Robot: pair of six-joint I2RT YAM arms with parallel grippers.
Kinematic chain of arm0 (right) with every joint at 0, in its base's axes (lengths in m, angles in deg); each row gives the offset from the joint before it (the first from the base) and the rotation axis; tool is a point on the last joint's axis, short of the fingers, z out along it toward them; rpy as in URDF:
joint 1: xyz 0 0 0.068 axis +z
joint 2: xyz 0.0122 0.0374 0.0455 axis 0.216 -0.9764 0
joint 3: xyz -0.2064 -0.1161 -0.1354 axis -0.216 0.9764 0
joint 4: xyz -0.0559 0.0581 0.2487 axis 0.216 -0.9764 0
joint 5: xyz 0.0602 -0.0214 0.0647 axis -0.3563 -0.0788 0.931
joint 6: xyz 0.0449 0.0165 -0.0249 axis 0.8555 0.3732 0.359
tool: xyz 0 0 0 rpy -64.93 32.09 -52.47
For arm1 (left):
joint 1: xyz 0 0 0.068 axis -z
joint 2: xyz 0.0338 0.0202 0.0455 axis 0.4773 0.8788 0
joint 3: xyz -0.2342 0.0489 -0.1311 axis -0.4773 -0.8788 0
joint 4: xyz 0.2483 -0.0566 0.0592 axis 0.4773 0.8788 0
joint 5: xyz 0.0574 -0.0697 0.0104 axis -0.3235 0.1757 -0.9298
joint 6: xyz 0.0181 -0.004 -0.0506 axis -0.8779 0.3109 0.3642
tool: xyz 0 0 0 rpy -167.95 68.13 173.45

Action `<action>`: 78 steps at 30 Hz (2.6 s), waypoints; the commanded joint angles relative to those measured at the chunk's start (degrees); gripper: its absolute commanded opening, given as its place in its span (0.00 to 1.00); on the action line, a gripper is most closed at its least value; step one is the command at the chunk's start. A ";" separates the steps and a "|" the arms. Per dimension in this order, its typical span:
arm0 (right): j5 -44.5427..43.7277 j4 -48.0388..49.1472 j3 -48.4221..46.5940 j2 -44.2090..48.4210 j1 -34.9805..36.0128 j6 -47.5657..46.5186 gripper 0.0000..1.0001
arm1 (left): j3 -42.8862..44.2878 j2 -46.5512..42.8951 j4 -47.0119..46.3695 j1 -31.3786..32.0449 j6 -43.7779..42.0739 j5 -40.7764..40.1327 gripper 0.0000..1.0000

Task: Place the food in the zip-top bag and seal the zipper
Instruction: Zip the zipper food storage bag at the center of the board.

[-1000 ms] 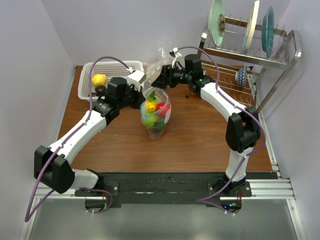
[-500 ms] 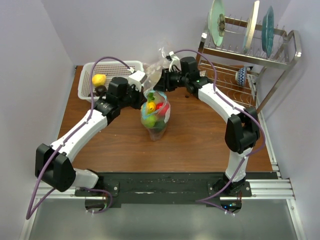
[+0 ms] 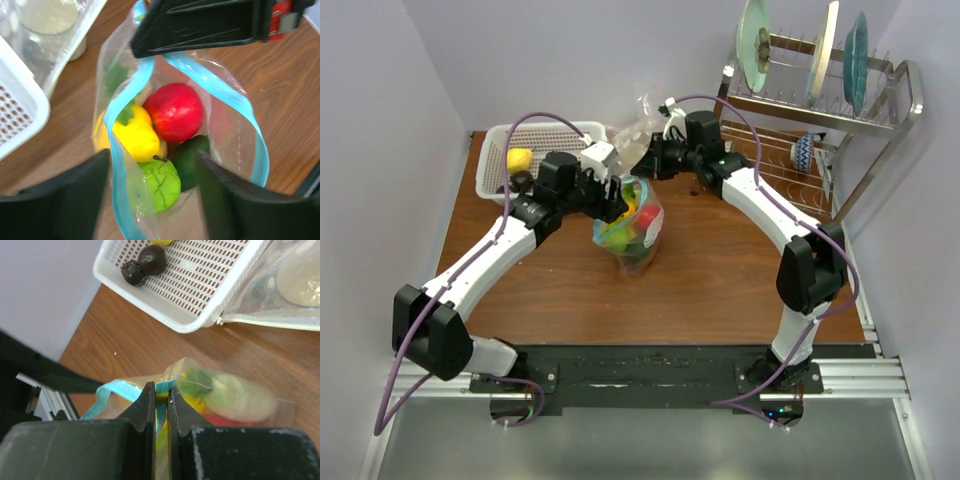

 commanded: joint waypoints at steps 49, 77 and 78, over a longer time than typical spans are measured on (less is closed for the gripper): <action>-12.80 -1.70 14.50 23.82 0.22 18.61 0.00 | 10.34 7.75 -12.74 16.81 -4.85 -11.23 0.44; -8.16 2.67 21.51 35.94 -3.38 -2.38 0.59 | 19.04 -1.38 12.74 16.63 -15.48 1.87 0.00; -6.67 3.48 22.40 36.91 -3.47 -4.31 0.59 | 18.95 -2.00 13.01 16.72 -15.48 2.23 0.00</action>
